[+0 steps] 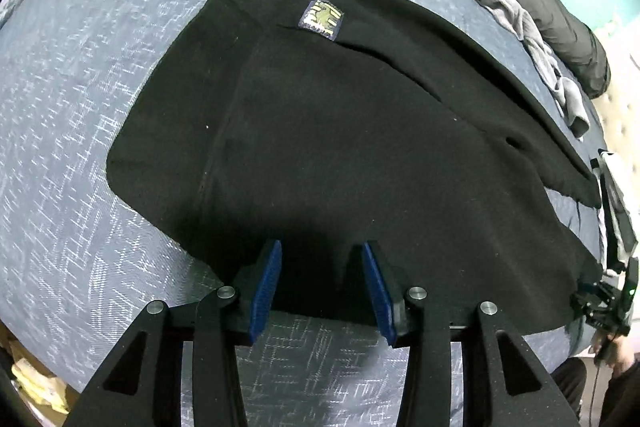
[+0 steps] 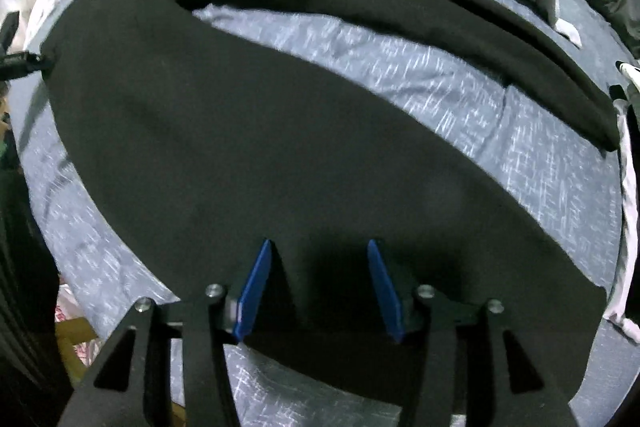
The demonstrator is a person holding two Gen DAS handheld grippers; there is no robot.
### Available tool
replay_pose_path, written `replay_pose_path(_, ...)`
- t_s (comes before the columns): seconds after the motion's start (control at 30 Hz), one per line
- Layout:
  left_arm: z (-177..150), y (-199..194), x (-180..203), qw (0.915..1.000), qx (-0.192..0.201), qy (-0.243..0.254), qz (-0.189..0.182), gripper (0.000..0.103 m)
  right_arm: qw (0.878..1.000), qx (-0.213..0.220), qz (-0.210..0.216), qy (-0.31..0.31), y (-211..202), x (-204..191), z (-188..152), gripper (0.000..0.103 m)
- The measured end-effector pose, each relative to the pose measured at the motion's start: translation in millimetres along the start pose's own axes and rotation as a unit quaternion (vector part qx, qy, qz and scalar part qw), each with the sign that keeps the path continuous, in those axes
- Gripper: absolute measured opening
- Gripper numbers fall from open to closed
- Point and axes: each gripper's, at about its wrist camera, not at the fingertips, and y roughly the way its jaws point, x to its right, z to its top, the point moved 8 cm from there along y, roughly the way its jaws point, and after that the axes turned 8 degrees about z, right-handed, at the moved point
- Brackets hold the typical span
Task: Fold clothes
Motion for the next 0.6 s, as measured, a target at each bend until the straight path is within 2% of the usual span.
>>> replay_pose_path(0.07,-1.1,2.0,-1.1,1.0000,0.004,-0.007,-0.003,0.043,1.000,0.001,-0.001,0.002,3.8,0.4,-1.0,0.048)
replay_pose_path(0.1,-1.6,2.9,-1.7,0.9999,0.005,-0.010,-0.005,0.036,1.000,0.004,-0.002,0.005,4.2,1.0,-0.7,0.045)
replay_pose_path(0.13,-2.2,3.8,-2.1,0.9999,0.007,-0.010,-0.004,0.030,1.000,0.008,-0.001,0.008,4.2,1.8,-0.1,0.034)
replay_pose_path(0.17,-2.9,4.7,-2.4,0.9999,0.009,-0.010,-0.004,0.017,1.000,0.011,-0.003,0.009,3.5,2.5,0.9,0.021)
replay_pose_path(0.2,-4.4,5.6,-2.1,0.9999,0.011,-0.008,-0.006,0.007,1.000,0.011,-0.005,0.008,2.8,2.8,1.9,0.017)
replay_pose_path(0.27,-5.9,6.4,-2.6,0.9998,0.015,-0.008,-0.010,0.000,1.000,0.013,-0.011,0.003,1.4,1.3,3.3,0.005)
replay_pose_path(0.5,-4.8,-4.0,-11.0,0.9996,0.029,-0.002,-0.001,0.000,0.999,0.028,-0.029,-0.012,-14.1,-3.4,5.1,0.003)
replay_pose_path(0.6,-4.7,-14.0,-23.0,0.9994,0.035,-0.005,-0.001,0.000,0.999,0.036,-0.024,-0.016,-27.5,-3.4,8.4,0.003)
